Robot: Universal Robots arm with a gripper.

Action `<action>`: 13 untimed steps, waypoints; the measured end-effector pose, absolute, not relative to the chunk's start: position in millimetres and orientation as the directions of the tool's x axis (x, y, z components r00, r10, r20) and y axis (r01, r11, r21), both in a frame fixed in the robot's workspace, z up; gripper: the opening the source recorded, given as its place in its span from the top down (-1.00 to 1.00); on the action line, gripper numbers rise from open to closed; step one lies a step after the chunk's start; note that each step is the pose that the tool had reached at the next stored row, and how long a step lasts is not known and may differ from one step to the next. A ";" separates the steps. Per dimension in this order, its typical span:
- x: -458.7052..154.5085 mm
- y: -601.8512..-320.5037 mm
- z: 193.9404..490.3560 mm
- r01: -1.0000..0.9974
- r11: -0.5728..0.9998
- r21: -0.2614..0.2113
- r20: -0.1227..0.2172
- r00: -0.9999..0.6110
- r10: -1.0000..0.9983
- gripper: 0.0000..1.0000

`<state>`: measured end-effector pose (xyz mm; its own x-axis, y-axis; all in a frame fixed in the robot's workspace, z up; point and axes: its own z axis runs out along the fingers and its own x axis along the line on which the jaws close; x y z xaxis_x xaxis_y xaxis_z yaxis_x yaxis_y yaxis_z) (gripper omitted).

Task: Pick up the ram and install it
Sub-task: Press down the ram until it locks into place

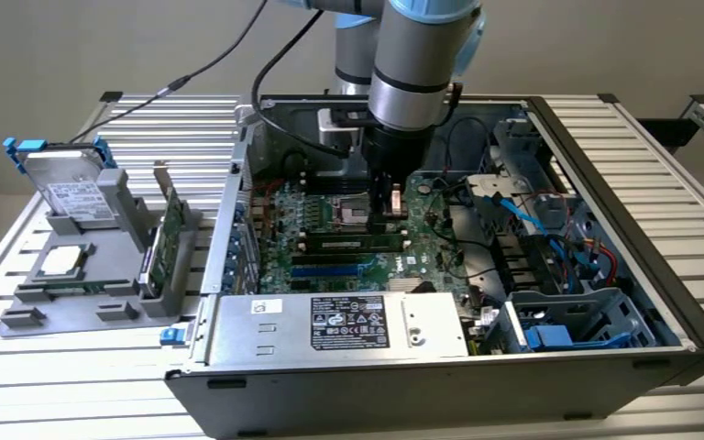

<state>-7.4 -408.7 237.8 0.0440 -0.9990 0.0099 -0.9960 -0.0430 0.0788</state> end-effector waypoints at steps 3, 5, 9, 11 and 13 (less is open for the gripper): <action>-7.4 -408.7 237.6 -0.996 -0.044 0.079 0.010 0.044 -0.999 0.80; -7.4 -408.8 237.3 -0.996 -0.044 0.079 0.010 0.044 -0.999 0.80; -7.5 -408.8 233.9 -0.996 -0.044 0.079 0.010 0.044 -0.999 0.80; -7.6 -408.8 232.7 -0.996 -0.044 0.079 0.010 0.044 -0.999 0.80; -7.6 -408.8 231.6 -0.996 -0.044 0.079 0.010 0.044 -0.999 0.80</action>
